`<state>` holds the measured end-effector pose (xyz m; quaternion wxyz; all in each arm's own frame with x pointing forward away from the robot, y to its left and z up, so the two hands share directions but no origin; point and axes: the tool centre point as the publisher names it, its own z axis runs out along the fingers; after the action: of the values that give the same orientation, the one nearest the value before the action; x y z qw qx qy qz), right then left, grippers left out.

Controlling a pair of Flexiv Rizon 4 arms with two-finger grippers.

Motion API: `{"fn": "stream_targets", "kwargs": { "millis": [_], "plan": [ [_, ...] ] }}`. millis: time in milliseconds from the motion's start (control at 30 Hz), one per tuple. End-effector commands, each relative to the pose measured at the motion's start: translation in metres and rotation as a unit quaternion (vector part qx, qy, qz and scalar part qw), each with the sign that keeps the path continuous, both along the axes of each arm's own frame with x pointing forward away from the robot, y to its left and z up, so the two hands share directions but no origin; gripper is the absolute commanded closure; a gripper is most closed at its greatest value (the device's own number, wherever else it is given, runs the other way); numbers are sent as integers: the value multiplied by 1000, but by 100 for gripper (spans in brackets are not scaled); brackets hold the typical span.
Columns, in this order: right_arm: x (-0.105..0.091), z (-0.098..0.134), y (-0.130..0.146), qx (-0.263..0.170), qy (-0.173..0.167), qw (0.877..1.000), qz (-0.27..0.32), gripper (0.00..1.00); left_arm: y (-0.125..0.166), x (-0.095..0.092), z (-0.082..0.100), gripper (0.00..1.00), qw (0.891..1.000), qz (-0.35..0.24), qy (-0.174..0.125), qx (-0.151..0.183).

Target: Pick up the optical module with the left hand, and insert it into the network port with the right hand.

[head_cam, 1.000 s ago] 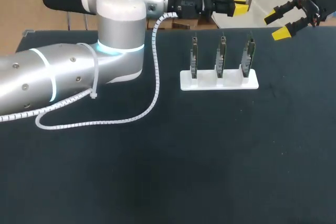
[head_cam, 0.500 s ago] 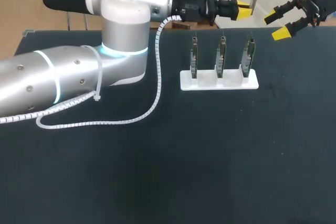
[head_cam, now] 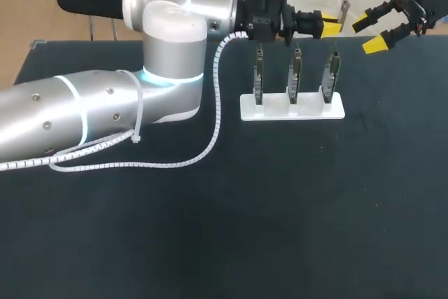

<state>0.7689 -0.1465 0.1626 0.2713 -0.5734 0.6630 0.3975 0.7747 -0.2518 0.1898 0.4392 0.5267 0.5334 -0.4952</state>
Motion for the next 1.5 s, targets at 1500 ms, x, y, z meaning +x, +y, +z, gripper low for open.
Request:
{"fn": "stream_targets", "kwargs": {
  "millis": [1500],
  "plan": [
    [-2, 0, 0, 0, -2, 1000, -2, 0, -9, 0, -22, 100, 999, -21, 24, -3]
  ]
}}
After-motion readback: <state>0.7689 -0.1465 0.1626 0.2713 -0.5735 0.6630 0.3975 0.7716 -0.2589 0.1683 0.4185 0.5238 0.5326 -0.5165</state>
